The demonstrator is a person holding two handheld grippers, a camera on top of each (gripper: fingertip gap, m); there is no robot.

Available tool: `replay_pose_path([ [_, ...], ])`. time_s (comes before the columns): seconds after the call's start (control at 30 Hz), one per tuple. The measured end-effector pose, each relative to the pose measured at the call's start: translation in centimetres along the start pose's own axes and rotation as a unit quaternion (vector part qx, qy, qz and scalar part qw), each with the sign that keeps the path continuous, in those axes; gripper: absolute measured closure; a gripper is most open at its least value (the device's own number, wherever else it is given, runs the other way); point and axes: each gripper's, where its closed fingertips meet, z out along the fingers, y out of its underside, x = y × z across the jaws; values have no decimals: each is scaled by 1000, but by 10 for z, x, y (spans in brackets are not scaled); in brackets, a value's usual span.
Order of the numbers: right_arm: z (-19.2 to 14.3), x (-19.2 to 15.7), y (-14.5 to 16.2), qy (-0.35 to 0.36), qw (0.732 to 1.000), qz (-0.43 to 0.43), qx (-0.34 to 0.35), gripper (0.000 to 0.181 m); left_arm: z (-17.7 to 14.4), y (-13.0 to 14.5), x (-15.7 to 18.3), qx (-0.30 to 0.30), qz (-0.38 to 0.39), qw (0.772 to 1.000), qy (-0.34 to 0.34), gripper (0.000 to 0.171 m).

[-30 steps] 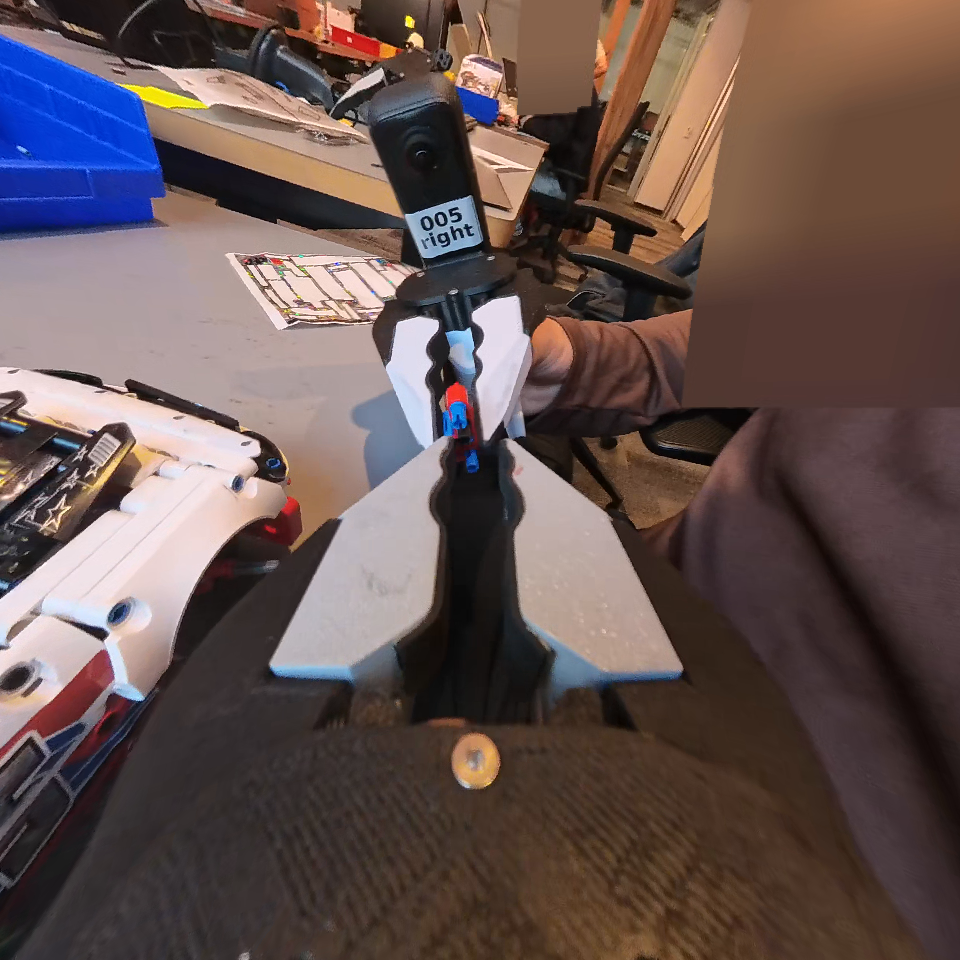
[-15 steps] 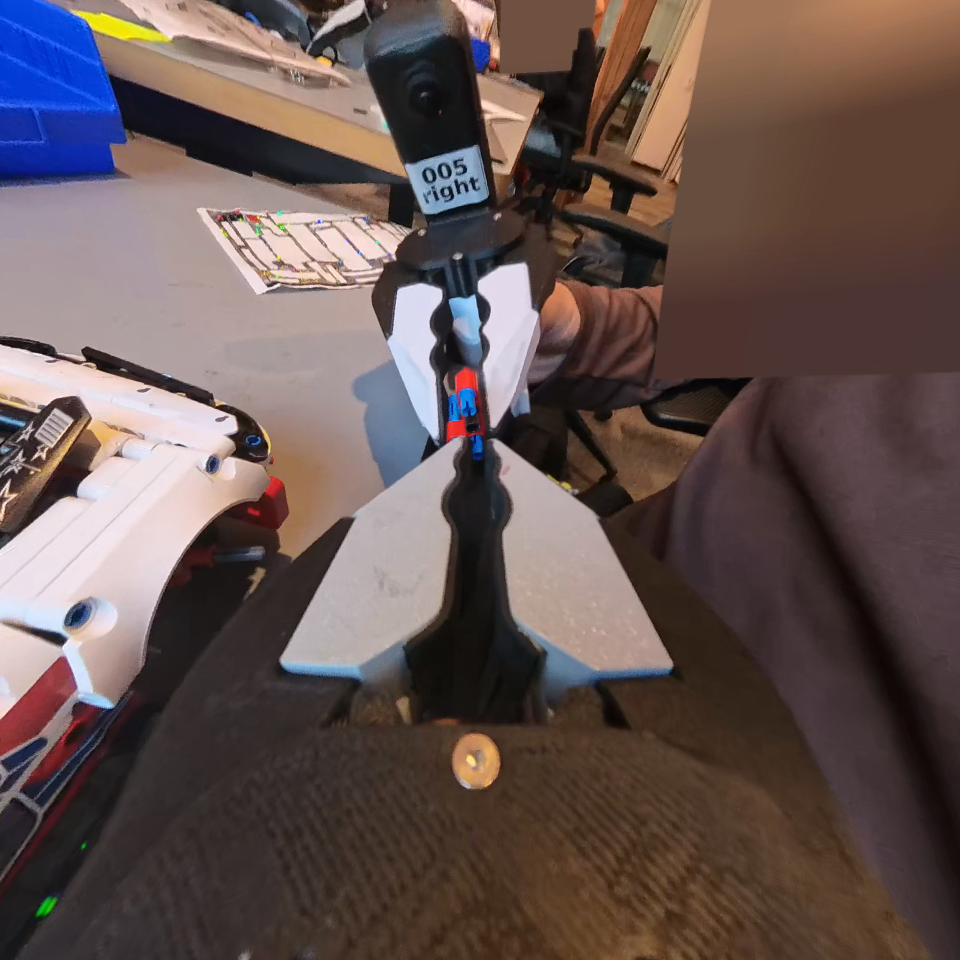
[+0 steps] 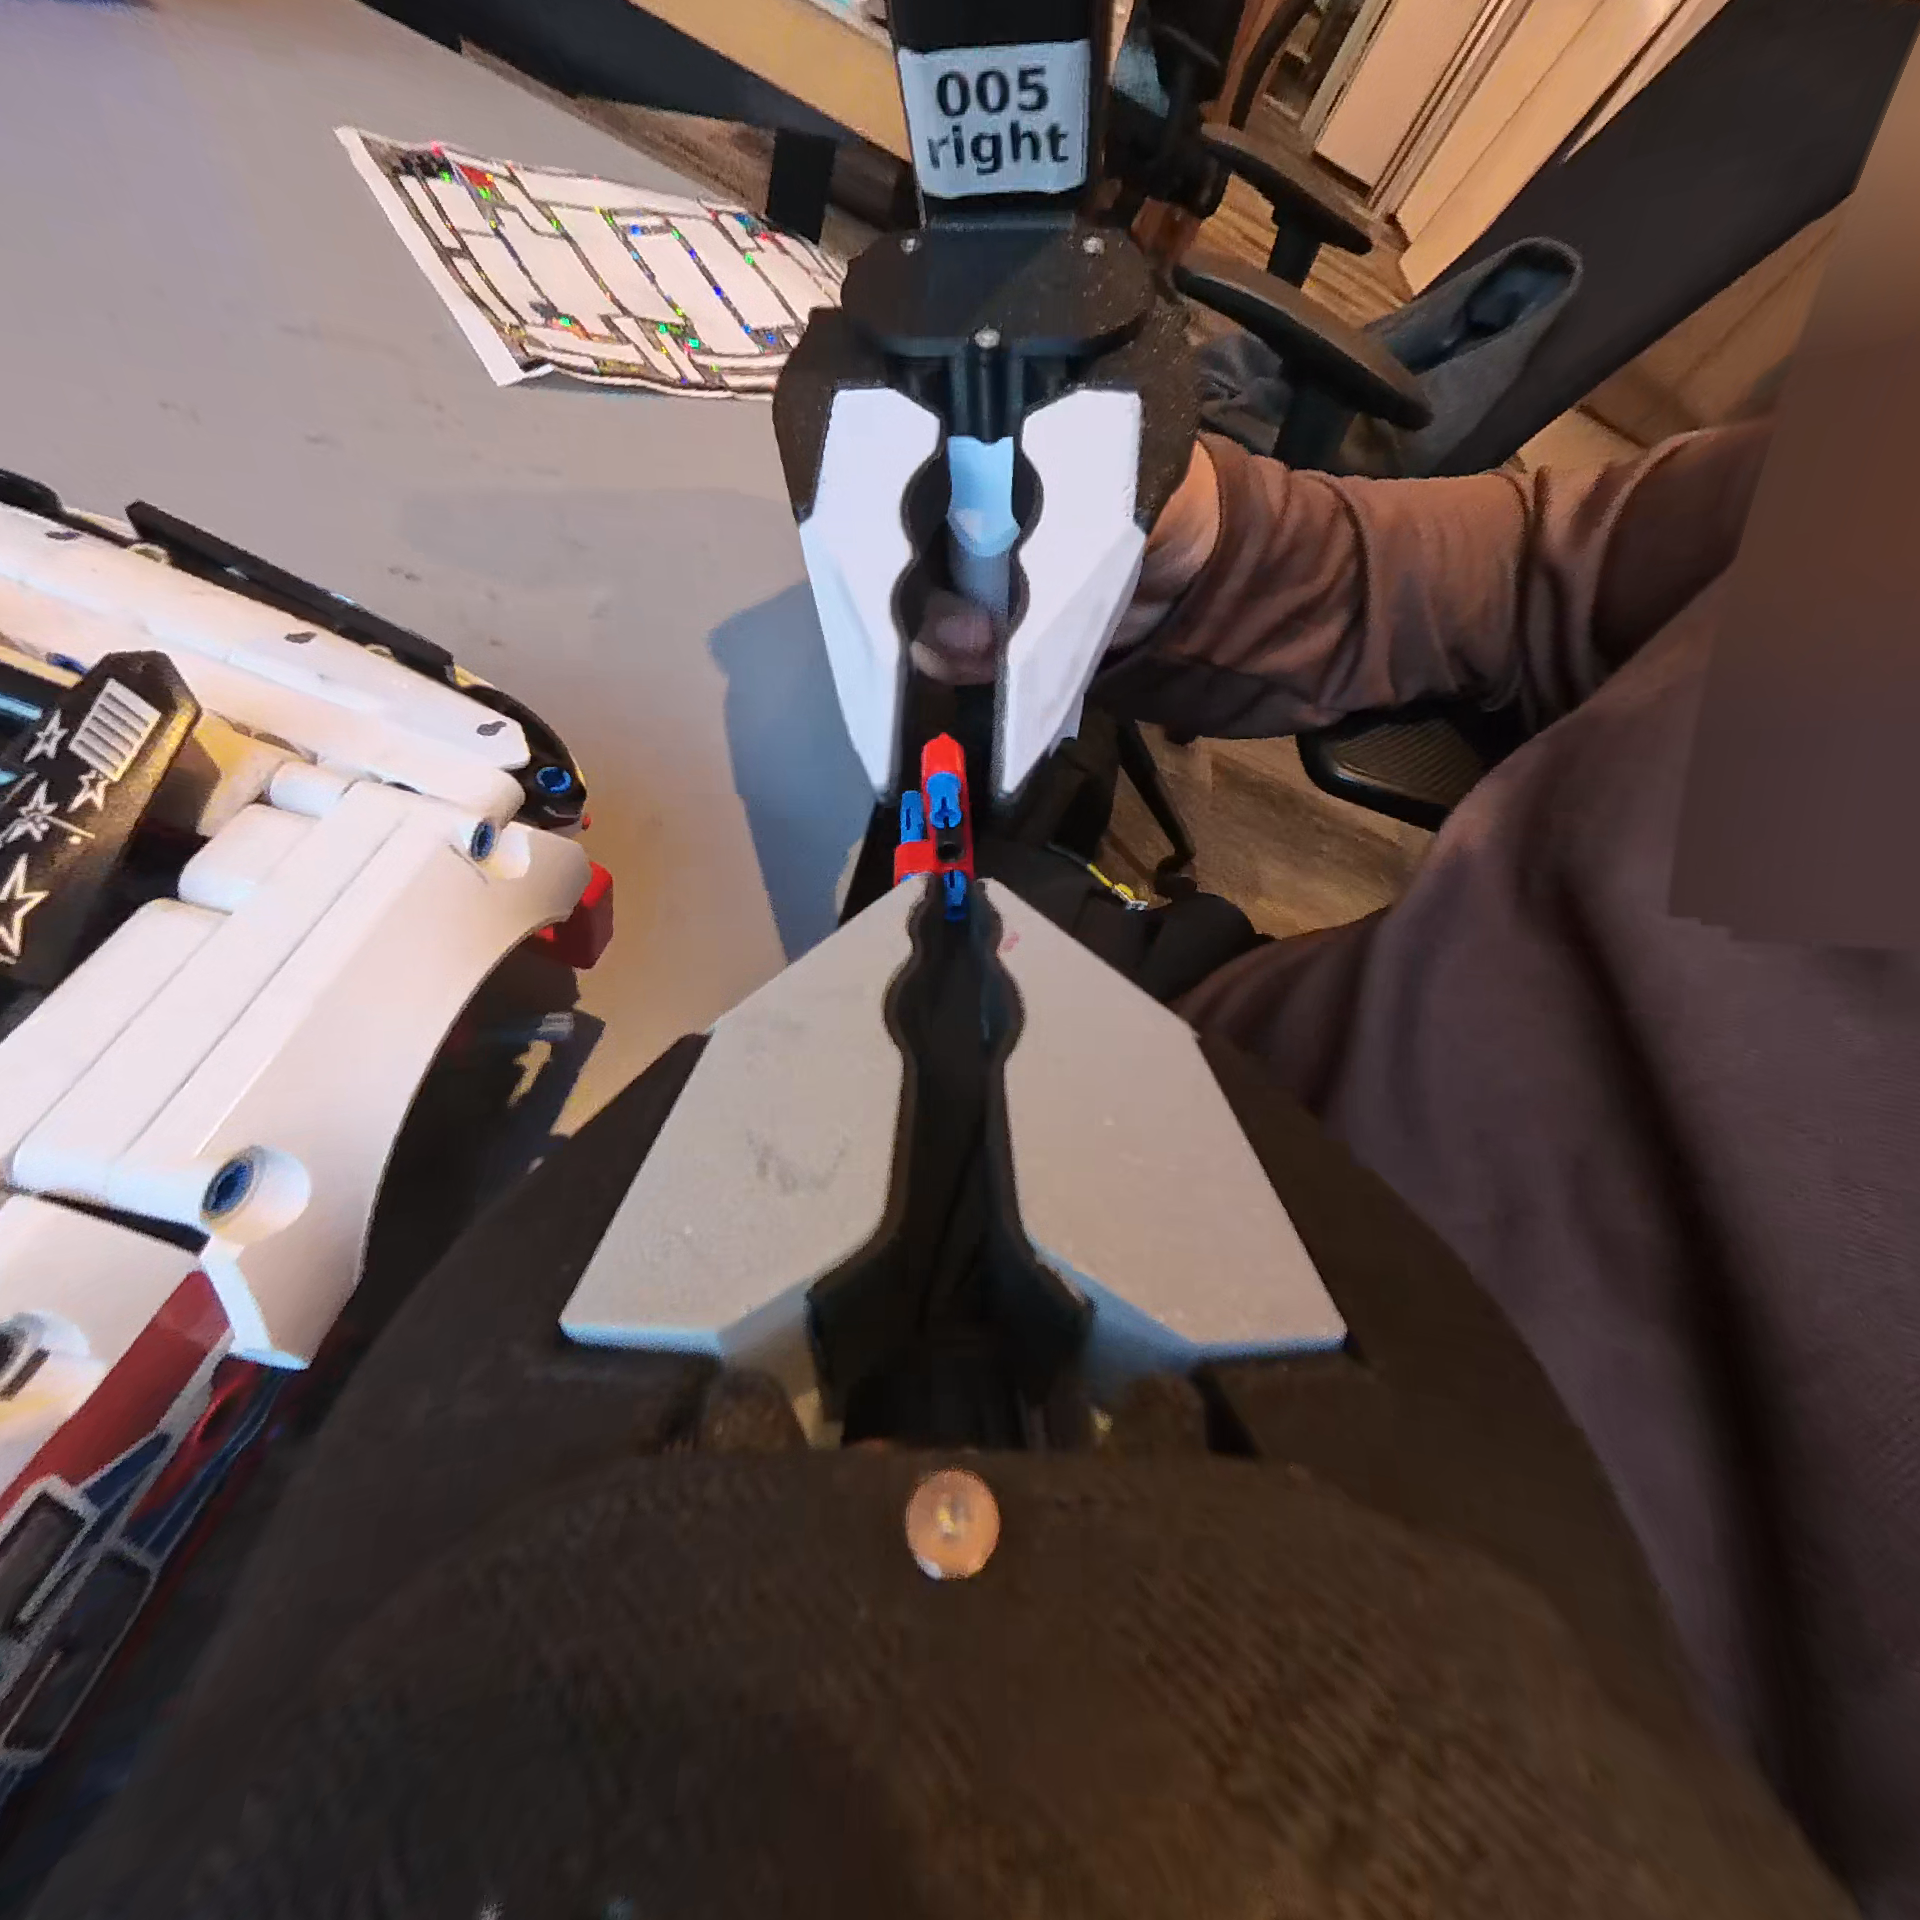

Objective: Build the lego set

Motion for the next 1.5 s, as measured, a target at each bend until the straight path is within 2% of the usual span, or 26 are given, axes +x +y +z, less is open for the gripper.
replay_pose_path([
  [0.13,2,5,2,15,1000,1,-14,175,1,4,-1,-10,-3,1000,-4,169],
  [0.3,-4,38,1,97,995,23,-14,176,-16,9,-18,-5,-8,998,-66,157],
  [0.43,-1,48,0,110,992,56,-14,176,-27,16,-26,-7,0,993,-117,156],
  [0.57,5,46,-4,116,993,32,-18,176,-28,20,-32,-4,-17,991,-130,155],
  [0.7,7,43,-8,133,990,-21,-40,176,-23,19,-32,9,-35,991,-127,155],
  [0.87,8,43,-9,149,986,-49,-59,176,-23,23,-30,-4,-19,992,-127,157],
  [1.13,10,53,-7,178,968,-146,-103,176,-30,26,-31,3,-27,992,-126,155],
  [1.23,13,55,2,181,968,-127,-121,176,-31,26,-31,4,-31,992,-124,155],
  [1.5,6,56,-7,177,978,-76,-82,176,-34,23,-32,16,-47,991,-127,156],
])
